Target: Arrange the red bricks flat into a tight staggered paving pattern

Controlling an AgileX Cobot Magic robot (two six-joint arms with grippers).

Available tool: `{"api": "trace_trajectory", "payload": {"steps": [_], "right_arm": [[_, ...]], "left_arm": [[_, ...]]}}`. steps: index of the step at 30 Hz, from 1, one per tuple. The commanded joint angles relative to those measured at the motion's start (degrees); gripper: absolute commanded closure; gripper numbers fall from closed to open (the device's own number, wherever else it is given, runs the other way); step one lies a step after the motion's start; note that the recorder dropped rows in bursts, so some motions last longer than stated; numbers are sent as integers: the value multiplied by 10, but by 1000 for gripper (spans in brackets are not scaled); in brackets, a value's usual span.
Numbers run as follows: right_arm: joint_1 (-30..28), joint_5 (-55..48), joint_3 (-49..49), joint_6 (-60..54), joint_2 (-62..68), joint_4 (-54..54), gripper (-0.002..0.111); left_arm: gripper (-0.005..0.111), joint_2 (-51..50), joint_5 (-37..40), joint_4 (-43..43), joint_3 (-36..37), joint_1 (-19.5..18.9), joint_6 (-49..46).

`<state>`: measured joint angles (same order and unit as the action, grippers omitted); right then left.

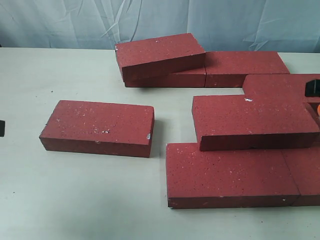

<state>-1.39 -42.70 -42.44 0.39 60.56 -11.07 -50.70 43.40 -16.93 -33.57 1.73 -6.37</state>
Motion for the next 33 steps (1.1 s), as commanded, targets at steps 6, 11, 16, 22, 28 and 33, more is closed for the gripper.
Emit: {"api": "trace_trajectory", "payload": {"steps": [6, 11, 16, 22, 28, 33], "right_arm": [[-2, -30, -42, -14, 14, 4, 109], [-2, -32, -42, -21, 25, 4, 109], [-2, -35, -42, -23, 36, 5, 109], [-2, -41, -42, -33, 63, 5, 109], [2, -53, -41, -36, 112, -22, 109], [62, -49, -40, -37, 160, -24, 109]], "left_arm": [[107, -89, -51, -32, -12, 100, 2], [107, -157, -66, -32, -41, 156, 2], [107, -212, -92, -32, -80, 202, 2], [107, -286, -104, -31, -138, 277, 2], [107, -354, -123, -32, -190, 350, 2], [107, -390, -125, -29, -212, 378, 2]]}}
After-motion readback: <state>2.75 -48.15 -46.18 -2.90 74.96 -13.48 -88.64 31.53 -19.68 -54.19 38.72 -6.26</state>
